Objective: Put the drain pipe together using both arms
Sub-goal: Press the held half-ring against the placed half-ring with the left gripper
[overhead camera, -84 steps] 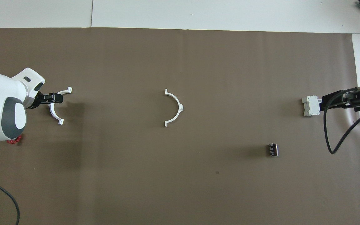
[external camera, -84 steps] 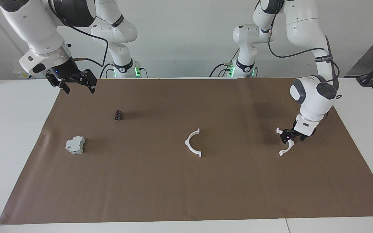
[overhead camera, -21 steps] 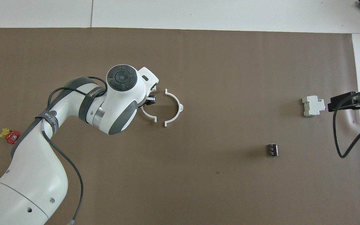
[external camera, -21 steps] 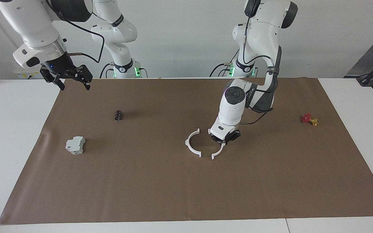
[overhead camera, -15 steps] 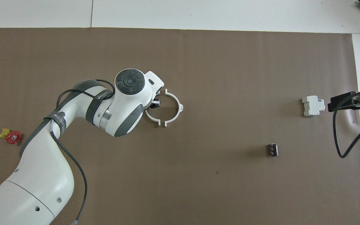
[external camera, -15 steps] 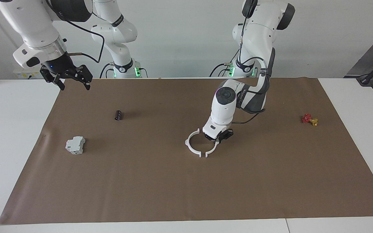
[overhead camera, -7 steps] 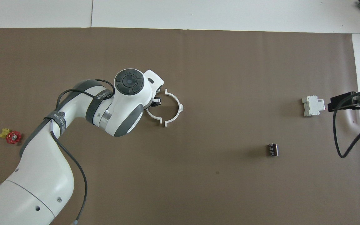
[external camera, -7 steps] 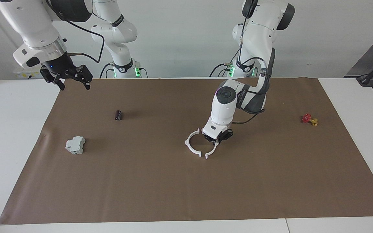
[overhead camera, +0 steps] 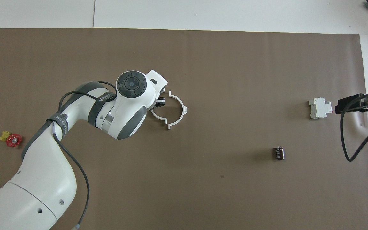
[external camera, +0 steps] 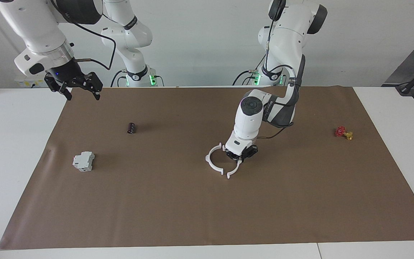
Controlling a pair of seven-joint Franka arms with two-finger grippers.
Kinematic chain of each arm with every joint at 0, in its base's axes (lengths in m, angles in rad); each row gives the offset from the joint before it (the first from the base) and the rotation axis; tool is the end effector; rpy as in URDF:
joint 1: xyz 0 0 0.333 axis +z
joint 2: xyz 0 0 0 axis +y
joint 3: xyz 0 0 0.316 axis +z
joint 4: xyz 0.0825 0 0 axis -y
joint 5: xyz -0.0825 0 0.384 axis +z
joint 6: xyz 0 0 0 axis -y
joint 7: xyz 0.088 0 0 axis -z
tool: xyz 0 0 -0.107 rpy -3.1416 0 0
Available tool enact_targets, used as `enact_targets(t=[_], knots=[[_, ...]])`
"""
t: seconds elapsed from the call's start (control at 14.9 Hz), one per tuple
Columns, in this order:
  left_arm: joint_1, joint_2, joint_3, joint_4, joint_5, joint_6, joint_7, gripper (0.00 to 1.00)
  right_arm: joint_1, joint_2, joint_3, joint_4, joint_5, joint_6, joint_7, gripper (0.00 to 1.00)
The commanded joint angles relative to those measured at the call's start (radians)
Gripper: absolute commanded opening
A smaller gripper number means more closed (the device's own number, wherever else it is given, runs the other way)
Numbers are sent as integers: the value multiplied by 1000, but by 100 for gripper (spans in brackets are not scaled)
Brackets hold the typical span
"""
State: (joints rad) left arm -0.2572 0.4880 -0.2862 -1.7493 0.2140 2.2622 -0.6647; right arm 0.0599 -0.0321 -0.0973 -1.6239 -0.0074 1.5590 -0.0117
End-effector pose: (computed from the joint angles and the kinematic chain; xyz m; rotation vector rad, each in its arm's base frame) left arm 0.5813 -0.3238 0.3074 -3.1386 -0.0367 -0.0964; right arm 0.5420 -0.0219 0.6160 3.1374 -0.0401 -0.0518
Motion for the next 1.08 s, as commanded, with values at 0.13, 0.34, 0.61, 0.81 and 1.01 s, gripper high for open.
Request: enact_targets(t=[0.13,0.34,0.61,0.81,1.01], knots=[[-5,1,6,-7,77,23,-25,0,-5,-25,4,-22,0,-7,-19,100],[-5,-2,6,-35,85,57,-27,0,-5,-25,4,-22,0,-7,-19,100],[-5,-9,6,-39,85,62,-38,0,-5,-25,4,-22,0,-7,-19,100],[-5,-16,6,-59,85,74,-42,0,-5,-25,4,-22,0,-7,-19,100],[-7,-23,6,-76,85,89,-42,0,-6,-25,4,-22,0,-7,-19,100]])
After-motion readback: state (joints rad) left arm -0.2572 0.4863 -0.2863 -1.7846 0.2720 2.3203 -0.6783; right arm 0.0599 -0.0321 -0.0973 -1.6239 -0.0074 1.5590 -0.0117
